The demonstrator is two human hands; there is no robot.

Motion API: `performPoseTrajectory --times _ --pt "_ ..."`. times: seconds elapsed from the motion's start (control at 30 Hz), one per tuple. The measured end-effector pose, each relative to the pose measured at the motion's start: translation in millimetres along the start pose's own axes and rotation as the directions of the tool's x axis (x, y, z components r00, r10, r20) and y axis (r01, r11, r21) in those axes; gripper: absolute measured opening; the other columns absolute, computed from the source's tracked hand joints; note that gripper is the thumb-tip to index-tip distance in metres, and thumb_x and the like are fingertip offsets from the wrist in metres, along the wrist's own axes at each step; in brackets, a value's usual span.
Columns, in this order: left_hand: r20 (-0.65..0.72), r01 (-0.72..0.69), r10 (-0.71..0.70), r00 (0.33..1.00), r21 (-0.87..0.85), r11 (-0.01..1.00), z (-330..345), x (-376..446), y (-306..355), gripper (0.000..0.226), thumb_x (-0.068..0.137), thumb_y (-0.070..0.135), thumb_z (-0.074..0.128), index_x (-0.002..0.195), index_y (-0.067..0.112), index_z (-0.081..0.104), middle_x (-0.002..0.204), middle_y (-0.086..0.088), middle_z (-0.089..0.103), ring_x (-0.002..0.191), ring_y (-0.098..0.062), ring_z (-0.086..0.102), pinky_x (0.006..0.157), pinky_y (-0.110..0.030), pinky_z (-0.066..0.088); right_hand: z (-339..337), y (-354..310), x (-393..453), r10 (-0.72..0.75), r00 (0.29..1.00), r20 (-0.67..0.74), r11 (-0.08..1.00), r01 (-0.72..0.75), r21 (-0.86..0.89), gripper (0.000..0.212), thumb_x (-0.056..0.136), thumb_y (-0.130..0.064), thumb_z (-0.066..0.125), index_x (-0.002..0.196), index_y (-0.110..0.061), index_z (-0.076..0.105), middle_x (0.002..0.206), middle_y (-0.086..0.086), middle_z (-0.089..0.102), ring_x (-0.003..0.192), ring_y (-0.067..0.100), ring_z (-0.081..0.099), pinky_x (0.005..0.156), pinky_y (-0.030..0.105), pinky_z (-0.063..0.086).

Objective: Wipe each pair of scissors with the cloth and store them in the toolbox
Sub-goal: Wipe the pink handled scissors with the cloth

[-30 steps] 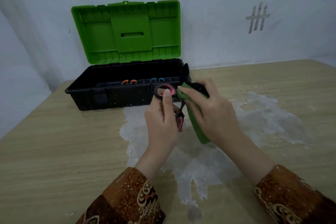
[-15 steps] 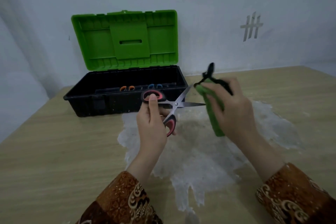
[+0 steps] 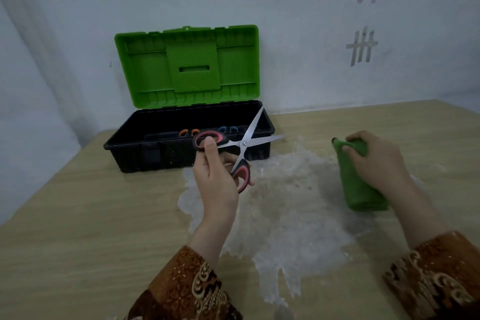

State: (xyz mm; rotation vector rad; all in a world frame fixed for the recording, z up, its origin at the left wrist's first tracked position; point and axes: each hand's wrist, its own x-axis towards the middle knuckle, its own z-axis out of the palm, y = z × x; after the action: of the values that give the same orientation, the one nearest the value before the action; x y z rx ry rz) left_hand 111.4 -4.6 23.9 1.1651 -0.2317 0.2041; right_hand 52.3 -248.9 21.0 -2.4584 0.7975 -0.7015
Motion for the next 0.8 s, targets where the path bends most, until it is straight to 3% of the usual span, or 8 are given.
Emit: performPoseTrajectory --times 0.17,0.37,0.47,0.53,0.57,0.63,0.7,0.8 --pt "0.034 0.066 -0.066 0.997 0.008 0.998 5.0 -5.6 -3.3 0.025 0.104 0.036 0.034 0.090 0.021 0.049 0.068 -0.014 0.056 0.040 -0.028 0.051 0.038 -0.028 0.046 -21.2 33.5 9.8 0.166 0.972 0.164 0.984 -0.152 -0.093 0.034 0.091 -0.032 0.060 0.121 -0.015 0.058 0.132 0.017 0.053 0.118 0.036 0.049 0.086 0.035 0.041" --pt "0.012 0.155 -0.154 0.988 -0.008 0.988 9.8 -10.6 -7.5 0.024 0.103 0.037 0.039 0.089 0.022 0.052 0.061 -0.004 0.062 0.048 -0.025 0.057 0.043 -0.026 0.041 -23.3 53.4 11.7 0.265 0.941 0.210 0.956 -0.227 -0.188 0.032 0.091 -0.037 0.060 0.121 -0.024 0.060 0.128 0.012 0.056 0.107 0.033 0.055 0.072 0.031 0.041" --pt "-0.018 0.183 -0.183 0.983 -0.005 0.983 9.2 -8.8 -12.2 0.026 0.103 0.036 0.038 0.091 0.022 0.055 0.062 -0.005 0.065 0.050 -0.021 0.062 0.039 -0.021 0.037 -20.4 49.6 8.8 0.282 0.955 0.098 0.908 -0.232 -0.348 0.033 0.091 -0.038 0.059 0.123 -0.027 0.061 0.129 0.011 0.055 0.112 0.034 0.053 0.080 0.035 0.046" --pt "-0.055 0.193 -0.194 0.980 -0.012 0.981 9.3 -7.9 -14.4 0.027 0.103 0.040 0.037 0.089 0.024 0.054 0.065 -0.005 0.063 0.063 -0.027 0.062 0.047 -0.024 0.040 -16.6 31.9 4.5 0.114 0.992 -0.059 0.932 -0.127 -0.339 0.030 0.092 -0.035 0.058 0.119 -0.023 0.062 0.126 0.013 0.055 0.114 0.036 0.049 0.089 0.039 0.042" --pt "-0.088 0.203 -0.205 0.975 -0.023 0.979 9.8 -7.6 -15.1 0.027 0.102 0.042 0.036 0.088 0.026 0.052 0.069 -0.007 0.062 0.071 -0.029 0.060 0.053 -0.026 0.043 -13.2 17.7 0.7 -0.010 0.997 -0.075 0.966 -0.010 -0.257 0.026 0.093 -0.032 0.057 0.114 -0.020 0.064 0.118 0.013 0.059 0.109 0.034 0.052 0.087 0.038 0.043" --pt "-0.143 0.202 -0.203 0.969 -0.023 0.979 10.3 -9.3 -16.4 0.028 0.102 0.046 0.031 0.087 0.029 0.047 0.075 -0.012 0.061 0.076 -0.029 0.058 0.056 -0.020 0.047 1.0 -20.6 -20.2 -0.224 0.967 0.120 0.971 0.211 0.109 0.021 0.094 -0.031 0.055 0.101 -0.015 0.067 0.094 0.005 0.065 0.090 0.024 0.061 0.073 0.030 0.045" --pt "-0.168 0.165 -0.161 0.973 0.006 0.986 10.7 -10.7 -16.9 0.029 0.103 0.047 0.029 0.086 0.030 0.047 0.077 -0.013 0.060 0.070 -0.022 0.059 0.052 -0.011 0.046 21.0 -59.8 -51.6 -0.387 0.848 0.363 0.851 0.177 0.495 0.026 0.095 -0.034 0.054 0.096 -0.012 0.068 0.081 0.004 0.066 0.074 0.017 0.064 0.067 0.023 0.047" --pt "-0.193 0.114 -0.102 0.976 0.054 0.992 12.1 -12.0 -15.1 0.032 0.103 0.044 0.030 0.084 0.028 0.050 0.069 0.004 0.060 0.055 0.000 0.059 0.057 -0.013 0.046 44.8 -89.4 -77.9 -0.424 0.826 0.370 0.631 -0.023 0.775 0.017 0.093 -0.024 0.059 0.098 -0.010 0.067 0.083 0.013 0.069 0.066 0.015 0.067 0.064 0.021 0.051"
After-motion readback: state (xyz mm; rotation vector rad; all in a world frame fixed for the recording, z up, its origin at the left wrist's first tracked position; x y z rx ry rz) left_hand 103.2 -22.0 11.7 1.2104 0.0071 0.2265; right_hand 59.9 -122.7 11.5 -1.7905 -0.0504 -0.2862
